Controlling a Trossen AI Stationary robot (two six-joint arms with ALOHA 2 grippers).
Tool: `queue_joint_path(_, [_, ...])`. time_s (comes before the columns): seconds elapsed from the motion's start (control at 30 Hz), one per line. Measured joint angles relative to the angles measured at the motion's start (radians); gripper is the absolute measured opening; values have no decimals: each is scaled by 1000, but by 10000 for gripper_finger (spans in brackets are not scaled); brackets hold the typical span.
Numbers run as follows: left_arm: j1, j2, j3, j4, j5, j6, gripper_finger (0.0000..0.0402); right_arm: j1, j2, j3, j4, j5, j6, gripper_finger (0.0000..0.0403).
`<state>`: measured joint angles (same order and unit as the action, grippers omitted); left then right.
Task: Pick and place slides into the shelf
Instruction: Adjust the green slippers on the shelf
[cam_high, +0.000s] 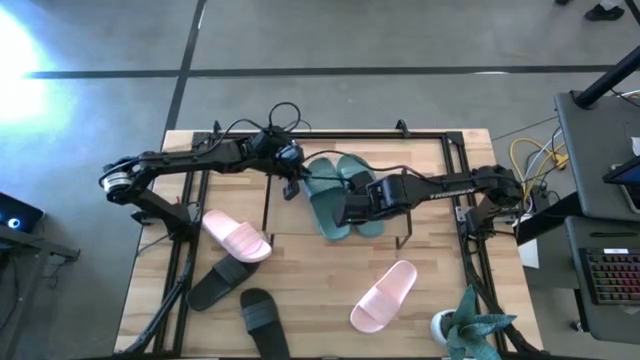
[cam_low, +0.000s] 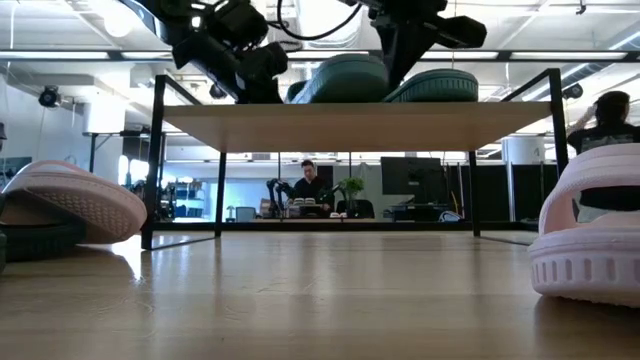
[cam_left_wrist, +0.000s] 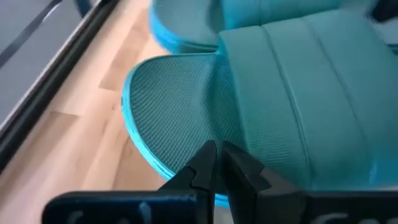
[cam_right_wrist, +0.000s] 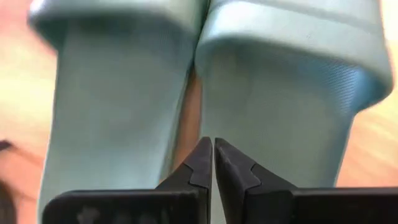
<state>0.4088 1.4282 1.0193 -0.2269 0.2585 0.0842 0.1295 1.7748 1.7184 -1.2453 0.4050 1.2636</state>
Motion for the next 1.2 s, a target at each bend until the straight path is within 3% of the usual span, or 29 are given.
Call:
queue_joint_path(0.53, [-33,-44,-9,-69,37,1,12,-51,-17,6,-61,93,-1,11])
queue_joint_path(0.8, [-31,-161,-8,-97,-76,0,12,-49,-80,6,-113,107,13,11])
queue_joint_path(0.9, [-31,-191,-8,-176,-81,-29,12,-62,-101,5,-175,124,48,11])
queue_joint_path(1.2, [-51,-144,-12,-271,-61,-53,12,-124,-119,0,-247,145,34,11])
